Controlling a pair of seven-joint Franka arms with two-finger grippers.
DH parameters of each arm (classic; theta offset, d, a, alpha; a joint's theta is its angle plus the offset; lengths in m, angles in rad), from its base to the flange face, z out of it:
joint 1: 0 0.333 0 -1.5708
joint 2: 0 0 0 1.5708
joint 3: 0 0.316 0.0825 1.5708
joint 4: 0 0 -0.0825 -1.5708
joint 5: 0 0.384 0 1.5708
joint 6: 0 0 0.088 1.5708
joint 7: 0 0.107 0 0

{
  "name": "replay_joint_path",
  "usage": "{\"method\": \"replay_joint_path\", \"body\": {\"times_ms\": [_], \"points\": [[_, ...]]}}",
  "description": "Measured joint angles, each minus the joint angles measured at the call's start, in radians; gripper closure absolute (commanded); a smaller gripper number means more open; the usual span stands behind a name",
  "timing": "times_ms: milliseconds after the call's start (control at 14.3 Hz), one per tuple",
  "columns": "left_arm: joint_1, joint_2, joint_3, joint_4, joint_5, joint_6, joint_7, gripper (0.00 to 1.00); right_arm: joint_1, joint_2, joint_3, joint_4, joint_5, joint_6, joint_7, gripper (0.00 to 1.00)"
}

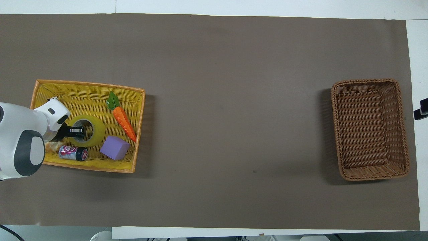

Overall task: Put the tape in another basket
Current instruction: 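Reach the left gripper into the yellow basket and grasp the yellow tape, then lift the tape with the left gripper while the right gripper reaches toward it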

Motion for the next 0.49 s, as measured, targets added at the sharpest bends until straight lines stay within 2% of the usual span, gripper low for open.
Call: {"method": "replay_joint_path", "body": {"times_ms": [210,489], "points": [[0.0,0.002,0.0,0.03,0.0,-0.04,0.0,1.0,0.0,0.0,0.0,0.0,0.0,0.0,0.0,0.0],[0.0,0.006,0.0,0.207,-0.008,-0.223,-0.006,1.0,0.0,0.0,0.0,0.0,0.0,0.0,0.0,0.0]]}}
